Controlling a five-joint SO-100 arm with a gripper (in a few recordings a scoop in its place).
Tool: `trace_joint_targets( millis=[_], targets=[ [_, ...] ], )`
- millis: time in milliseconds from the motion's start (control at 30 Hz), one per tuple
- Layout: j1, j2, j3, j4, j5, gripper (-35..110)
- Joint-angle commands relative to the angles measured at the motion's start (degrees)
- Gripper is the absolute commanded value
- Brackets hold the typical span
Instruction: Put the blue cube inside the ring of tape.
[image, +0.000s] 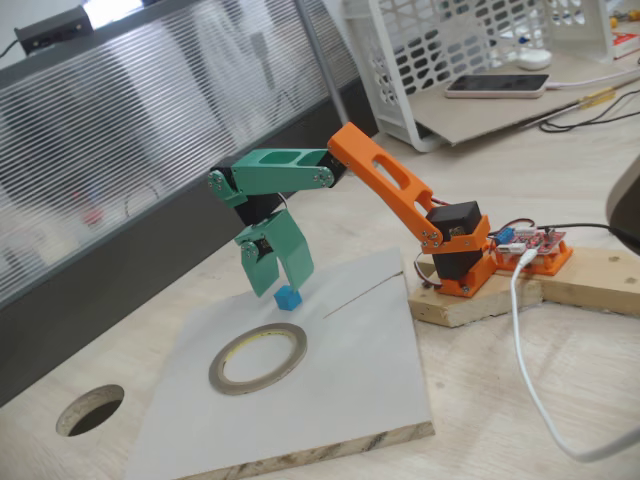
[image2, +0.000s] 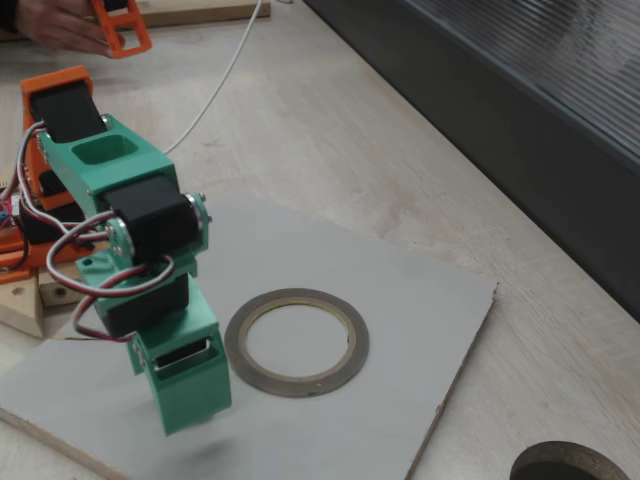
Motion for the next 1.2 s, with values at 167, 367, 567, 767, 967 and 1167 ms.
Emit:
trace_joint_targets(
  millis=[167, 367, 567, 767, 967, 1167],
  targets=[
    [0.6, 1.1, -0.1, 0.7, 0.4, 54],
    [0.6, 1.1, -0.1, 0.7, 0.4, 54],
    [0.6, 1.0, -0.1, 0.6, 0.4, 54],
    [0.5, 0.6, -0.1, 0.6, 0.4, 54],
    [0.5, -4.7, -0.7, 0.6, 0.4, 54],
    [0.4, -4.3, -0.8, 0.7, 0.4, 54]
  ],
)
